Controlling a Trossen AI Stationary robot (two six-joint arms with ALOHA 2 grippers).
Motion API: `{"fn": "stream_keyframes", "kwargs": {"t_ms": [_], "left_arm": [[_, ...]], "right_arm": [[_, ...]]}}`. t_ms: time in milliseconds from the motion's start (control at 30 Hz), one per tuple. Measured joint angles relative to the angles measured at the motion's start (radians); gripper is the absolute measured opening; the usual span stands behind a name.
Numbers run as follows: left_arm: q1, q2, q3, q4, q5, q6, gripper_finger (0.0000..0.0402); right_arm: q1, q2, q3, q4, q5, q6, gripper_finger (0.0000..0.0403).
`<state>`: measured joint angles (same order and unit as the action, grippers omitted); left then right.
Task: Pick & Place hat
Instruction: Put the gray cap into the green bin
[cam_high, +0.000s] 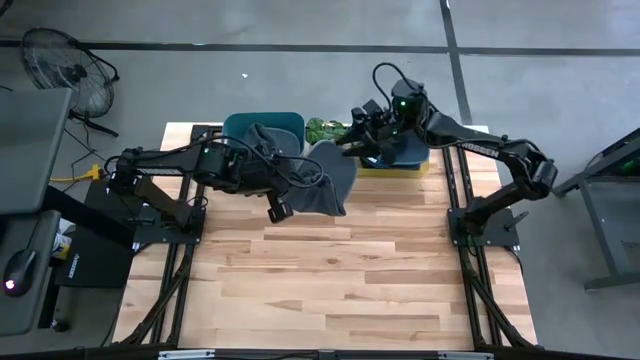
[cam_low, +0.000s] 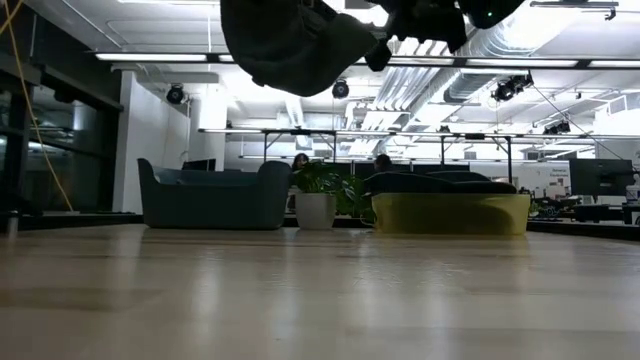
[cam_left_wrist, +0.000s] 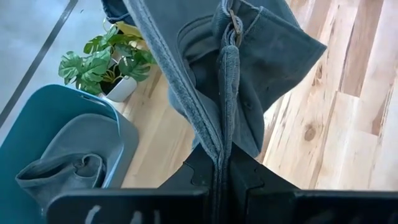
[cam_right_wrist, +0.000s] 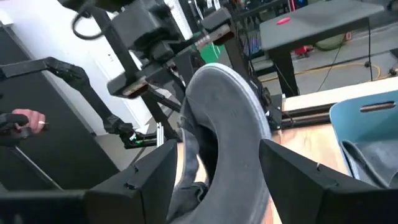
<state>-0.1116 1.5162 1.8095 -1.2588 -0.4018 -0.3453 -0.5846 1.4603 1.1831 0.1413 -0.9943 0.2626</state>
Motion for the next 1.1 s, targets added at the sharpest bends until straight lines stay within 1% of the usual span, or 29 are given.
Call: {"fn": "stream_keyframes", "kwargs": {"t_ms": [100,267,433,533,633,733,767,933,1100], "left_arm": [[0.000,0.000,0.000,0.001,0.001,-0.001,0.0006],[0.000,0.000,0.000,0.002,0.006,-0.002,0.0006],[0.000,0.000,0.000,0.001,0.016,-0.002,0.0006],[0.000,0.000,0.000,0.001,0.018,-0.002,0.0006],[0.000,0.000,0.000,0.001,0.020,-0.002,0.0006],[0.000,0.000,0.000,0.001,0.022,-0.001,0.0006],[0.000,0.000,0.000,0.001,0.022,0.000,0.0006],[0.000,0.000,0.000,0.001,0.023,0.000,0.0006],[0.000,0.000,0.000,0.001,0.024,0.000,0.0006]], "right_arm": [[0.003,0.012,0.000,-0.002,0.017,-0.008,0.0222],[0.003,0.014,0.000,-0.008,0.114,-0.059,0.0222],[0.003,0.013,0.000,-0.002,0.123,-0.061,0.0222],[0.003,0.011,0.000,0.000,0.171,-0.074,0.0222],[0.002,0.013,0.000,-0.001,0.163,-0.075,0.0222],[0.006,0.016,0.000,-0.006,0.101,-0.038,0.0222],[0.011,0.016,0.000,-0.016,0.095,-0.036,0.0222],[0.039,0.021,0.000,-0.056,0.098,-0.066,0.0222],[0.057,0.042,0.000,-0.059,0.114,-0.072,0.0222]]}}
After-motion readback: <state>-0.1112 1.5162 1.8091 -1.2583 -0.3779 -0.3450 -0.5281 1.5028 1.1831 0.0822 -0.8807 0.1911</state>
